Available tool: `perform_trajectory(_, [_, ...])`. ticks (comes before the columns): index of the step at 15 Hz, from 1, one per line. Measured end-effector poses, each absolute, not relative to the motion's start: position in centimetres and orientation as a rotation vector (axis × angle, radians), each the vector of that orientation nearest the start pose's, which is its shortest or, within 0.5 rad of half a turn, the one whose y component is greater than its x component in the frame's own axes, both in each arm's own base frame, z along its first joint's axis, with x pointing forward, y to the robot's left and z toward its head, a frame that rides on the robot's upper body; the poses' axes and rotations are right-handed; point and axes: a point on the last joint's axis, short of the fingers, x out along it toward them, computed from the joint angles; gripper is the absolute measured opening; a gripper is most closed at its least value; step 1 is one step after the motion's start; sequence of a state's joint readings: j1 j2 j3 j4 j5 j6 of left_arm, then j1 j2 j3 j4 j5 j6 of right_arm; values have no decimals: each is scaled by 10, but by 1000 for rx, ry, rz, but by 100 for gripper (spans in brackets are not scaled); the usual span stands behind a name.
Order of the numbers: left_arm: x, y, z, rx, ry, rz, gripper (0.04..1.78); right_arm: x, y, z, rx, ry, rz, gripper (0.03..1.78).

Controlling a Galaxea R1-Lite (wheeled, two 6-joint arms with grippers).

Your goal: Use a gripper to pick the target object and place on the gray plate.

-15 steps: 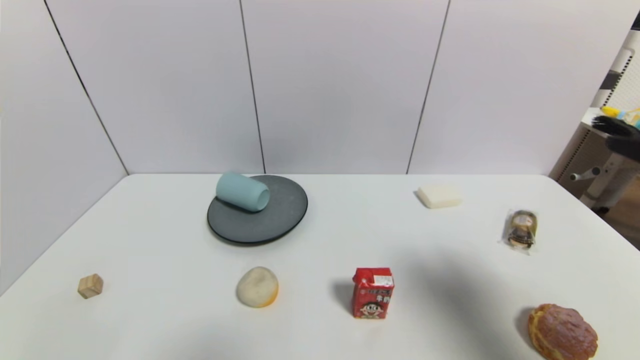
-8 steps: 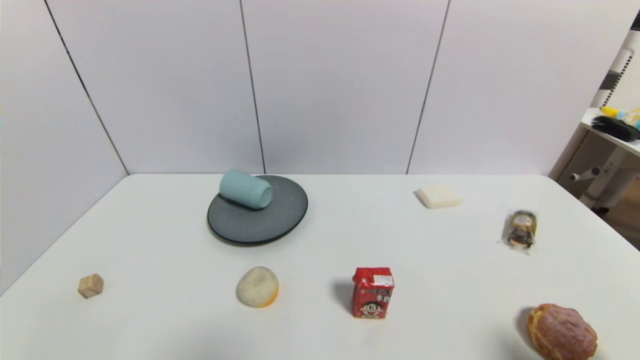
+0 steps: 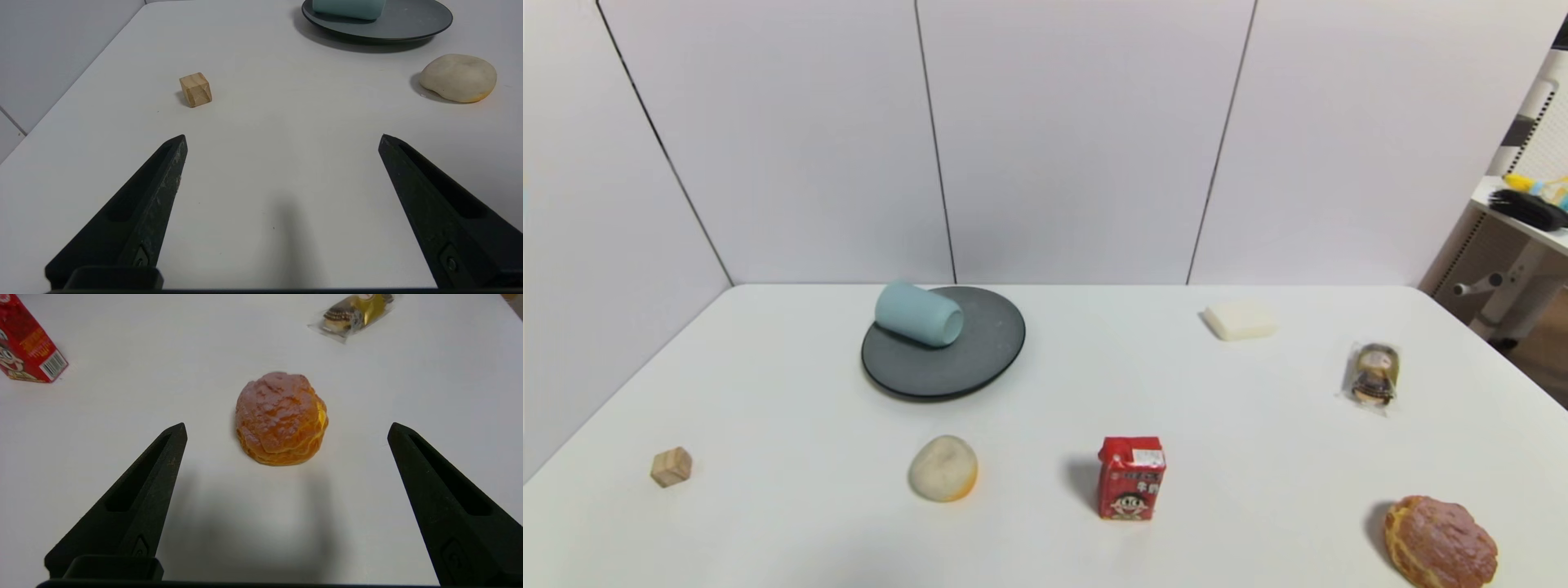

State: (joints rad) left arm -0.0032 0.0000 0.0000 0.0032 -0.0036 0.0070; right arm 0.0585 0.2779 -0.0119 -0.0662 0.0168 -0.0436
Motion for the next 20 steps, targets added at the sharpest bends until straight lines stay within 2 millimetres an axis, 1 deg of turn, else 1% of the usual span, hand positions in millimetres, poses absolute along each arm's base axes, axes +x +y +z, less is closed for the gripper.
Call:
perform_trajectory(1, [-23,0,75,7,3,-6,169,-2,0,82,-46,242,65,169])
perform_trajectory(3, [-23,0,75,7,3,-6,169,-4,0,79,-45,245,55,169])
perform_trajectory(6, [-23,0,75,7,3,-6,169,-8,0,78,-41,190,39,169])
perform_trajectory(9, [-23,0,75,7,3,-6,169,-17,0,77,-33,68,26,169])
perform_trajectory(11, [-23,0,75,7,3,-6,169,-21,0,77,-2,24,20,169])
perform_trajectory(20, [-23,0,75,7,3,-6,169,-23,0,76,1,-8,15,169])
